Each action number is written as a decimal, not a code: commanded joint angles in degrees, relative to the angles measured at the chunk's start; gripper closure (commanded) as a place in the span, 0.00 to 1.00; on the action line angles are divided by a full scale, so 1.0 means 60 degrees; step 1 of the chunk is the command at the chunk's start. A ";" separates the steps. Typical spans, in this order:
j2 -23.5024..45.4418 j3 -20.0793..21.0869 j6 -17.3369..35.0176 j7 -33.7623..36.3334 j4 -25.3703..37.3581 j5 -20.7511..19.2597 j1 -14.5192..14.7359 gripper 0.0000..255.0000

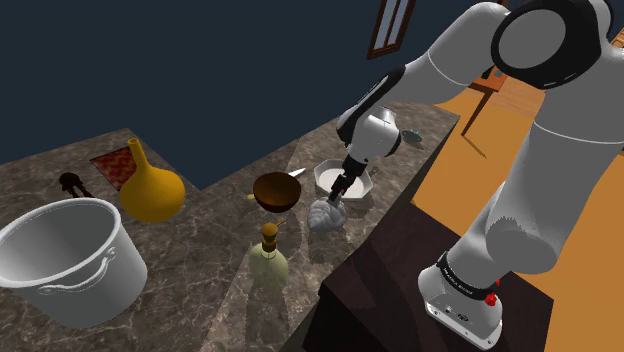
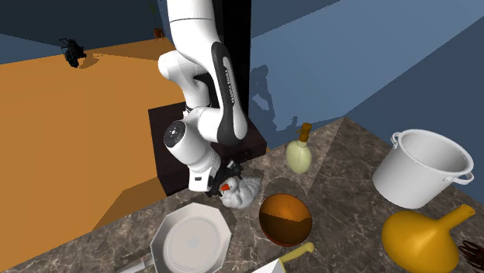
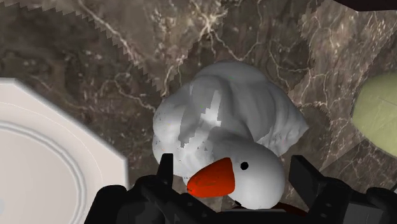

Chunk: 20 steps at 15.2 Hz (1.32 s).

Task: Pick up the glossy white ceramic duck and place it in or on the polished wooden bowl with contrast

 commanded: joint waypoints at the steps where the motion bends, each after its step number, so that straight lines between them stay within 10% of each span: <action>1: 0.0005 0.0002 0.0004 -0.0007 0.0001 0.0008 -0.0001 0.00; 3: 0.0004 0.0002 0.0003 -0.0005 0.0001 0.0006 -0.0001 0.00; 4: 0.0004 0.0002 0.0003 -0.0005 0.0001 0.0006 -0.0001 1.00; 20: -0.1067 -0.0297 -0.0471 0.1081 -0.0242 -0.1166 0.0109 1.00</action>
